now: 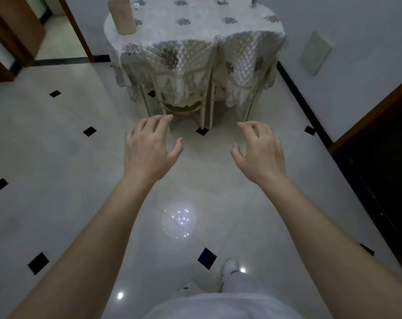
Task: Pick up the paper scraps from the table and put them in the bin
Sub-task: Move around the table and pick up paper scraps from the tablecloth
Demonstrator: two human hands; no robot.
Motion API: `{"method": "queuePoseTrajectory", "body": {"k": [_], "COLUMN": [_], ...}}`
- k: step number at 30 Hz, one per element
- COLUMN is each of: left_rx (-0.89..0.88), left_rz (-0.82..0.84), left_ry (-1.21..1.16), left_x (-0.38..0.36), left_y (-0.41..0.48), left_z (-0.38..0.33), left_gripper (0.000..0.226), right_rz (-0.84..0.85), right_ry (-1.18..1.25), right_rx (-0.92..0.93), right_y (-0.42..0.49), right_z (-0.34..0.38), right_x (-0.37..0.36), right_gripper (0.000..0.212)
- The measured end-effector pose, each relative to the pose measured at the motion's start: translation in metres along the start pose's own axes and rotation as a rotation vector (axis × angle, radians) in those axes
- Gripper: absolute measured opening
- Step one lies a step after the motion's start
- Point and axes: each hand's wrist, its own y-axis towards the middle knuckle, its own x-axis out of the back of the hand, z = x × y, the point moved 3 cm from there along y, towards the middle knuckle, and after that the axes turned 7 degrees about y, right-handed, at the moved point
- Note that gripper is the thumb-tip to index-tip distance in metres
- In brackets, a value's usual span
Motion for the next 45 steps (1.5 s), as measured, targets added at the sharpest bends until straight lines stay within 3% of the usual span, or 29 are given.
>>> {"method": "queuePoseTrajectory", "body": {"k": [10, 26, 37, 45], "left_rx": [-0.032, -0.024, 0.002, 0.029], "left_rz": [0.006, 0.026, 0.077, 0.092], "left_ry": [-0.019, -0.068, -0.053, -0.082], "left_x": [-0.052, -0.154, -0.217, -0.271], "left_y": [0.071, 0.297, 0.4, 0.521], "left_z": [-0.014, -0.087, -0.066, -0.023], "left_gripper": [0.054, 0.051, 0.052, 0.053], "right_rz": [-0.031, -0.011, 0.087, 0.106], "right_ry": [0.002, 0.082, 0.112, 0.083], "right_rx": [0.001, -0.003, -0.006, -0.005], "right_y": [0.068, 0.282, 0.394, 0.523], "right_z": [-0.048, -0.18, -0.212, -0.218], "right_x": [-0.027, -0.054, -0.11, -0.159], "right_gripper": [0.047, 0.04, 0.042, 0.042]}}
